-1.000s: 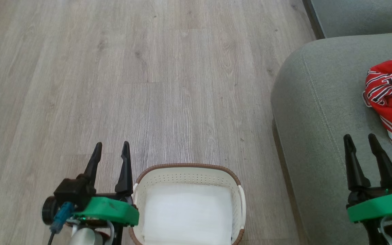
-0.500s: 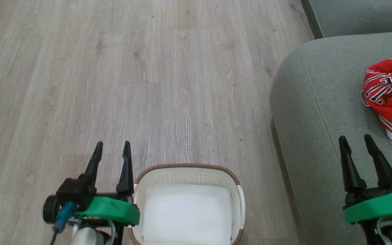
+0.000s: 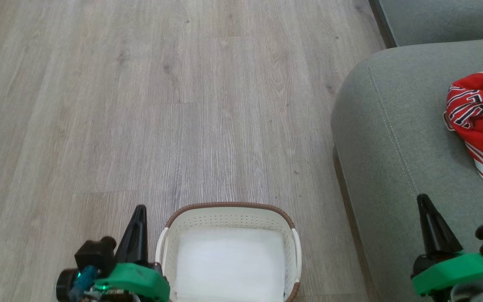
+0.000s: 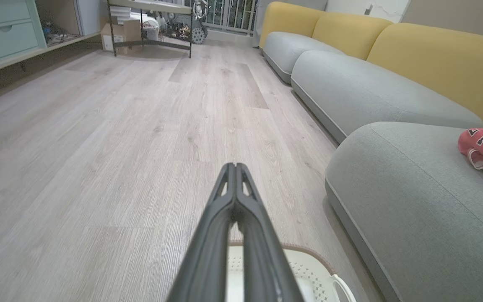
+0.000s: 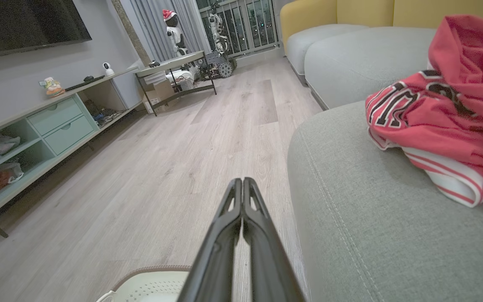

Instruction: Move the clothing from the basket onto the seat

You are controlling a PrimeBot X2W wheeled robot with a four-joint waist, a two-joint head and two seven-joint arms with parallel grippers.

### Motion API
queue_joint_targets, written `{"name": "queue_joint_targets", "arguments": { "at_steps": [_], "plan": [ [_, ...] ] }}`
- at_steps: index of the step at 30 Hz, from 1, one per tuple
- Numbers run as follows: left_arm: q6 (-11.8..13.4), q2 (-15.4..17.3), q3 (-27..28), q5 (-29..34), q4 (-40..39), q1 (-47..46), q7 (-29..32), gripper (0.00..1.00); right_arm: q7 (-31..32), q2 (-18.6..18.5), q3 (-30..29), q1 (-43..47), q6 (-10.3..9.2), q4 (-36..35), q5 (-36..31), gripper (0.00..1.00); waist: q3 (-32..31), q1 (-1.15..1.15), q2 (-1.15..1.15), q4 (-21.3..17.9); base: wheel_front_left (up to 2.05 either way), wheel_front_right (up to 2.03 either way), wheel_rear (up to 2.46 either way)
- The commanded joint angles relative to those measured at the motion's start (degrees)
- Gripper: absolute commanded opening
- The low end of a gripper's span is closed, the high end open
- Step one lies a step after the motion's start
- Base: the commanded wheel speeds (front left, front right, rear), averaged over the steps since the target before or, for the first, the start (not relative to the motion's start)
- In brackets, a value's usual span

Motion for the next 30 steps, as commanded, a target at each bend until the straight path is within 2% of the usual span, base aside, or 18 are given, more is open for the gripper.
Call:
{"name": "queue_joint_targets", "arguments": {
  "at_steps": [1,30],
  "plan": [
    [-0.21,0.02,0.26,-1.35,-1.64,-1.48,0.26,0.0,0.14,-0.42,-0.66,-1.14,0.01,-1.56,1.25,0.0,0.0,0.0,0.0,0.02,0.0,0.0,0.0],
    [-2.77,0.51,3.97,-20.11,-0.66,-3.05,4.49,0.0,4.67,2.01,-2.45,-3.49,0.01,0.17,16.31,0.0,-0.07,0.0,0.0,0.27,0.0,0.0,0.0]
  ]
}}
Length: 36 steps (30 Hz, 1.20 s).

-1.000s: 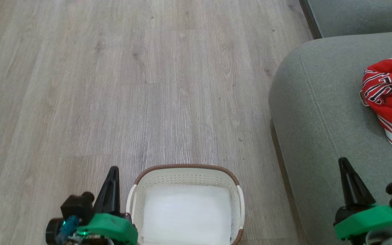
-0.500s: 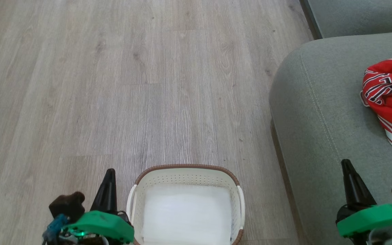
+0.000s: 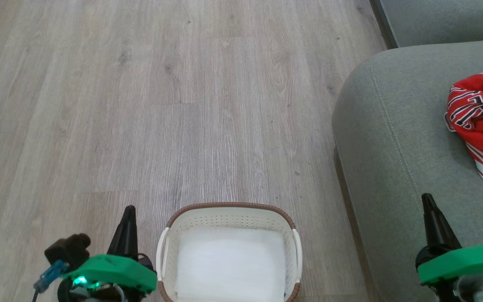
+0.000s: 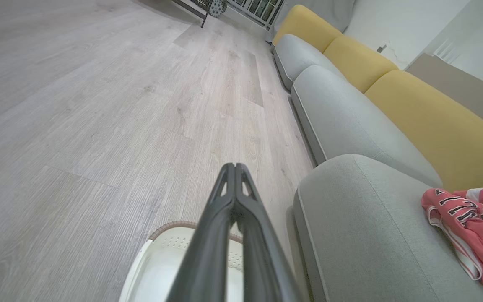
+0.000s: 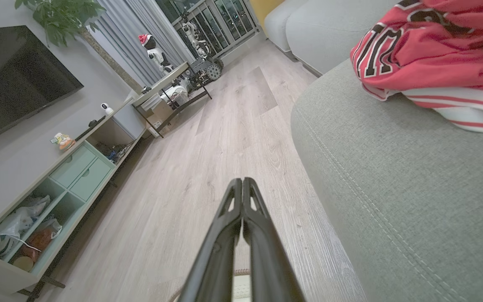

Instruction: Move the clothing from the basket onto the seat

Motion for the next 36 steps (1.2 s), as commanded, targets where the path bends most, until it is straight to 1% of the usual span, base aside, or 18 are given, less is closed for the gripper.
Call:
{"name": "queue_joint_targets", "arguments": {
  "at_steps": [1,36],
  "plan": [
    [-0.37,0.48,1.56,-1.62,-1.62,-2.83,0.32,0.0,0.41,-0.36,-0.64,-2.63,0.01,-1.44,1.43,0.0,0.0,0.0,0.0,0.01,0.0,0.0,0.0],
    [-3.35,0.61,6.43,-23.08,-0.85,-4.5,5.65,0.0,5.97,2.77,-3.05,-5.35,0.0,0.53,18.77,0.0,-0.08,0.0,0.0,0.3,0.0,0.0,0.0]
  ]
}}
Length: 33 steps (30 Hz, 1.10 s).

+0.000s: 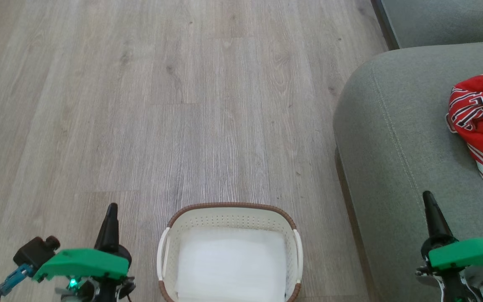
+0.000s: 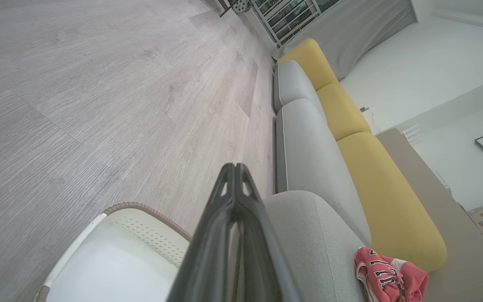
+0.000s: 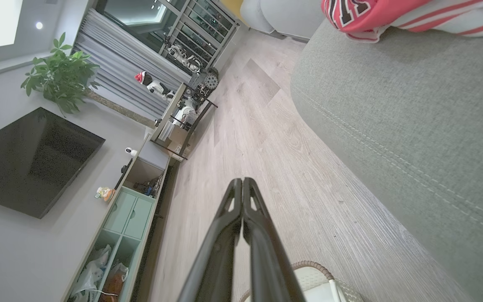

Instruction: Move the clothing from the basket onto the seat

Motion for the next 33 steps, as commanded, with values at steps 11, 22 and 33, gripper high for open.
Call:
{"name": "queue_joint_targets", "arguments": {
  "at_steps": [11,22,33],
  "plan": [
    [-1.49,0.58,3.13,-7.9,-1.37,-3.73,2.15,0.0,2.03,0.87,-0.74,-3.82,0.0,-0.99,6.54,0.0,-0.02,0.0,0.0,0.1,0.0,0.0,0.0],
    [-2.45,0.54,4.82,-14.72,-1.09,-4.29,3.96,0.0,3.87,1.92,-1.58,-4.7,0.0,-0.35,12.07,0.0,-0.05,0.0,0.0,0.19,0.0,0.0,0.0],
    [-3.51,0.48,6.69,-22.17,-0.78,-4.9,5.97,0.0,5.9,3.08,-2.51,-5.67,-0.01,0.35,18.13,0.0,-0.08,0.0,0.0,0.29,0.0,0.0,0.0]
  ]
}}
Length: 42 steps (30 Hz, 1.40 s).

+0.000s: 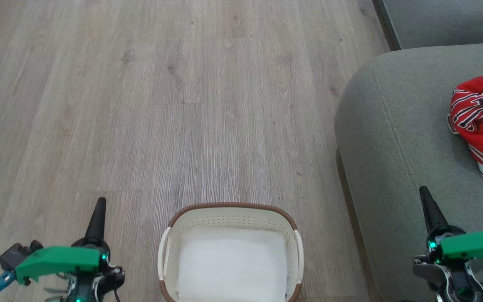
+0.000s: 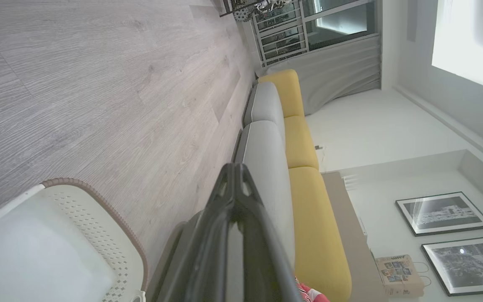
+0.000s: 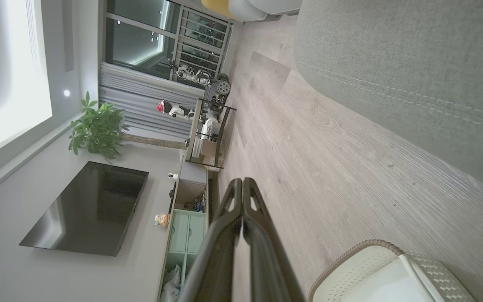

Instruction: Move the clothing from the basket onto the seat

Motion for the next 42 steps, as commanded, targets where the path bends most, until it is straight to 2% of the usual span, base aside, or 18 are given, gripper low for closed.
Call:
{"name": "queue_joint_targets", "arguments": {
  "at_steps": [1,24,42],
  "plan": [
    [-0.8,0.49,2.46,-1.73,-1.6,-3.52,0.63,0.0,0.51,0.07,0.51,-3.33,-0.01,-1.58,1.44,0.0,0.0,0.0,0.0,0.02,0.0,0.0,0.0],
    [-2.81,0.34,6.11,-15.95,-1.01,-4.7,4.52,0.0,4.41,2.31,-1.31,-5.19,-0.01,-0.24,13.01,0.0,-0.06,0.0,0.0,0.21,0.0,0.0,0.0],
    [-2.86,0.17,6.43,-16.06,-0.99,-4.74,4.8,0.0,4.6,2.44,-1.48,-5.24,-0.01,-0.21,13.15,0.0,-0.06,0.0,0.0,0.22,0.0,0.0,0.0]
  ]
}}
